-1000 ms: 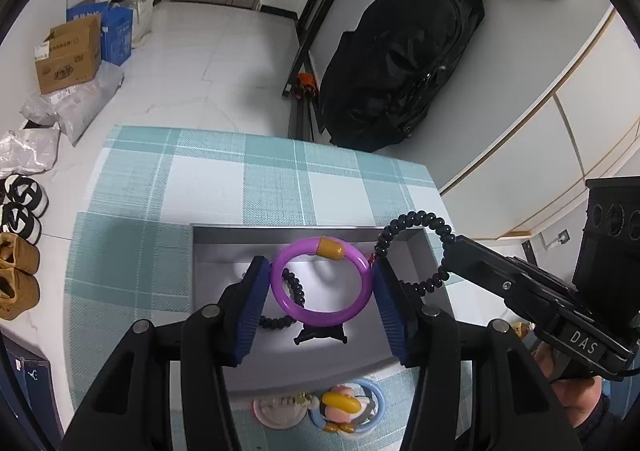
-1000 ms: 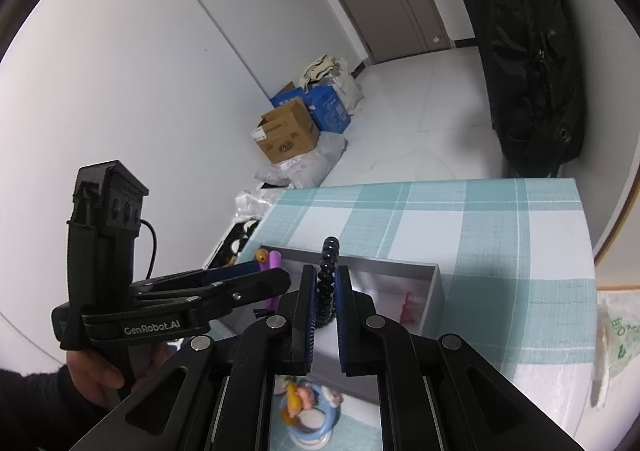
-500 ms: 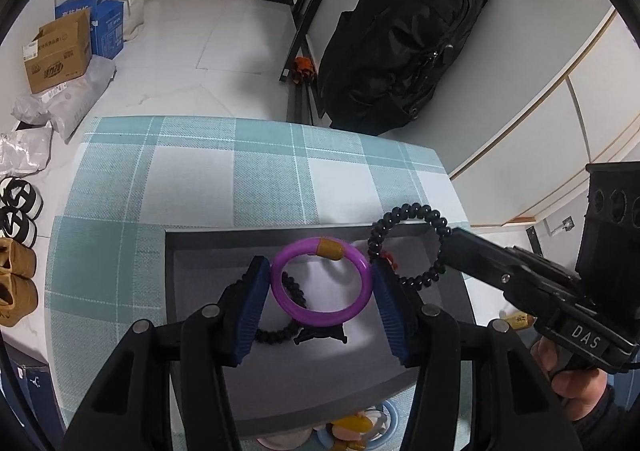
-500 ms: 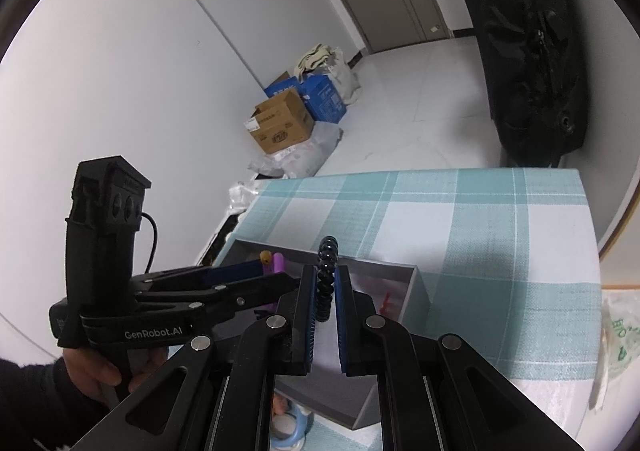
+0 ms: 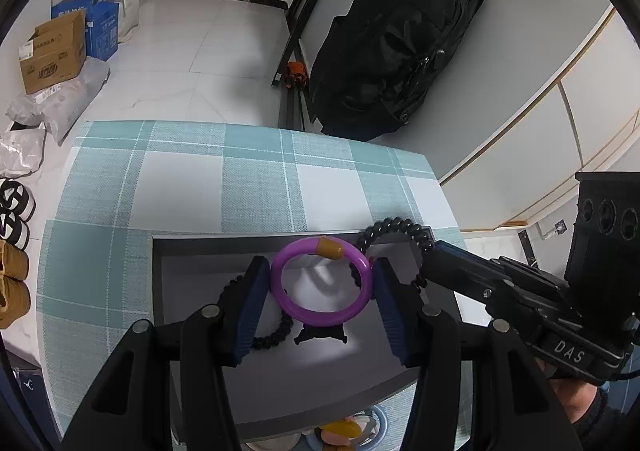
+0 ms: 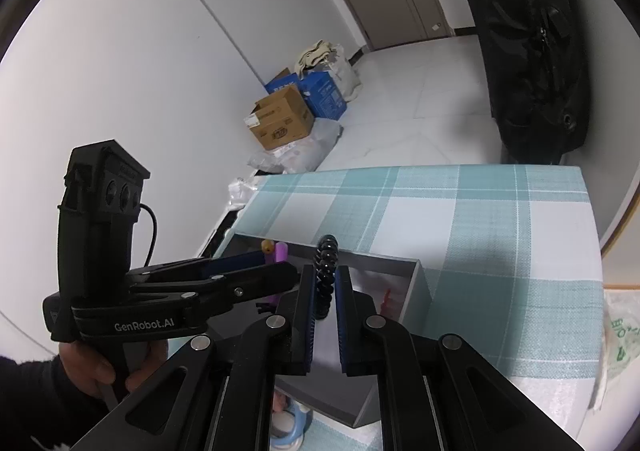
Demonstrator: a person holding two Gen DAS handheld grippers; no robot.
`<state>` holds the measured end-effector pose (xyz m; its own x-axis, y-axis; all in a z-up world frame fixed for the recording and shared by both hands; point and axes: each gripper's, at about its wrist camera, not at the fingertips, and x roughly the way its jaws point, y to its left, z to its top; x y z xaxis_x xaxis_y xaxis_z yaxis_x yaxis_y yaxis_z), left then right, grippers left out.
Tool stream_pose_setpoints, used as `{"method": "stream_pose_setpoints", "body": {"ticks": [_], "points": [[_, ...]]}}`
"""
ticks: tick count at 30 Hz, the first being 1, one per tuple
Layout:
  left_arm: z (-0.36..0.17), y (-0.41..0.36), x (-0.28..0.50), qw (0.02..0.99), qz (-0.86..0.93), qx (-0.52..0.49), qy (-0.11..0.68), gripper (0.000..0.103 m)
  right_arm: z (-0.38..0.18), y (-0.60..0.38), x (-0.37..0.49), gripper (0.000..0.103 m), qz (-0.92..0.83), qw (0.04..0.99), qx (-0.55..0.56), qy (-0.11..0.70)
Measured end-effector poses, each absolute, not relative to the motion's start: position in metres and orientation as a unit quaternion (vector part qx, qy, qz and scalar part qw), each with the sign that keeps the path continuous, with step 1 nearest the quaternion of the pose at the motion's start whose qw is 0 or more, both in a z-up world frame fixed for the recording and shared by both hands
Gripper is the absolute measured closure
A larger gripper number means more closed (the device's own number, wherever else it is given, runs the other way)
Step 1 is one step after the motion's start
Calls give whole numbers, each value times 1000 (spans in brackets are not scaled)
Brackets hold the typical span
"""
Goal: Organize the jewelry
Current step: 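Carry both bracelets into the grey box and open both grippers, then raise both grippers out of the box away from the bracelets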
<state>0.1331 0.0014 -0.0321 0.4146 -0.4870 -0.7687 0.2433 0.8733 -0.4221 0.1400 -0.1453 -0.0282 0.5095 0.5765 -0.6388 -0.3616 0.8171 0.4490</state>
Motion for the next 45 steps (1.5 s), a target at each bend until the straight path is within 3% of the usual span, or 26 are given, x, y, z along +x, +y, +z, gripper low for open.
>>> {"method": "stream_pose_setpoints", "body": {"ticks": [5, 7, 8, 13, 33, 45], "points": [[-32, 0, 133, 834, -211, -115, 496, 52, -26, -143, 136, 88, 270, 864, 117, 409], [-28, 2, 130, 841, -210, -119, 484, 41, -23, -145, 134, 75, 268, 868, 117, 402], [-27, 3, 129, 842, -212, -124, 480, 40, -20, -147, 131, 67, 267, 871, 118, 396], [-17, 5, 122, 863, -209, -112, 447, 35, -9, -160, 120, 43, 256, 886, 130, 364], [-7, 19, 68, 911, -103, -61, 395, 34, -2, -155, 78, 8, 225, 910, 103, 332], [-7, 25, 37, 917, -73, -53, 389, 32, -9, -148, 42, 1, 214, 911, 91, 341]]}}
